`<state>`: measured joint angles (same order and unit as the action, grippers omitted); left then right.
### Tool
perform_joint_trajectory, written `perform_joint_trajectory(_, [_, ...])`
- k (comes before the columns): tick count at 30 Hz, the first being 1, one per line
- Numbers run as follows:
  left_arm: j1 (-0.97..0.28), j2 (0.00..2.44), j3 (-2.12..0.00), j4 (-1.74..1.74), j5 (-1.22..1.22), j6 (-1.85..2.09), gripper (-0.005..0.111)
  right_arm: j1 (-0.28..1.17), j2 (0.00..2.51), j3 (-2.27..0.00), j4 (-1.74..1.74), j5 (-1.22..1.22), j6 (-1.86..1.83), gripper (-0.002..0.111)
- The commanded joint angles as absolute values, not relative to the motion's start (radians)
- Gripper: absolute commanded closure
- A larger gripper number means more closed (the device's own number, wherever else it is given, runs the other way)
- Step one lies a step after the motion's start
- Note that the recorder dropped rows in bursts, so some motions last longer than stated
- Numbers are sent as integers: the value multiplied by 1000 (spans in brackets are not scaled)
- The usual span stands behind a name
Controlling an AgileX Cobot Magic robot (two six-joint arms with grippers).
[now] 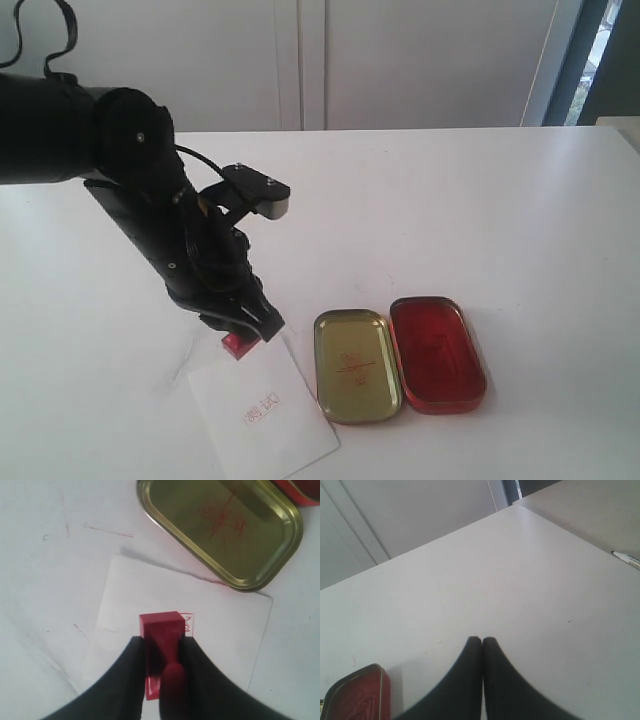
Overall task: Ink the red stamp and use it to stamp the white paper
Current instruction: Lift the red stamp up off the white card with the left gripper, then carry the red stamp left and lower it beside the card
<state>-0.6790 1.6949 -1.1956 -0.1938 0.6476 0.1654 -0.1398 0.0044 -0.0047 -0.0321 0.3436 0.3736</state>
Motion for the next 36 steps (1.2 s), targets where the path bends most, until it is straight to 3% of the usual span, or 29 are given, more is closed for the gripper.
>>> perform_joint_trajectory(1, [-616,1684,-1200,-298,676,238,107,-136,0,0,-34,336,375,108])
perform_joint_trajectory(15, [-446,1684,-1200,-679,676,536,107,-136,0,0,-34,336,375,108])
perform_joint_trajectory(27, [-392,1744,-1200,-974,693,763,107,-136,0,0,-34,336,375,108])
perform_joint_trajectory(36, [-302,1807,-1200,-1235,826,954,107,-136,0,0,-35,336,361,108])
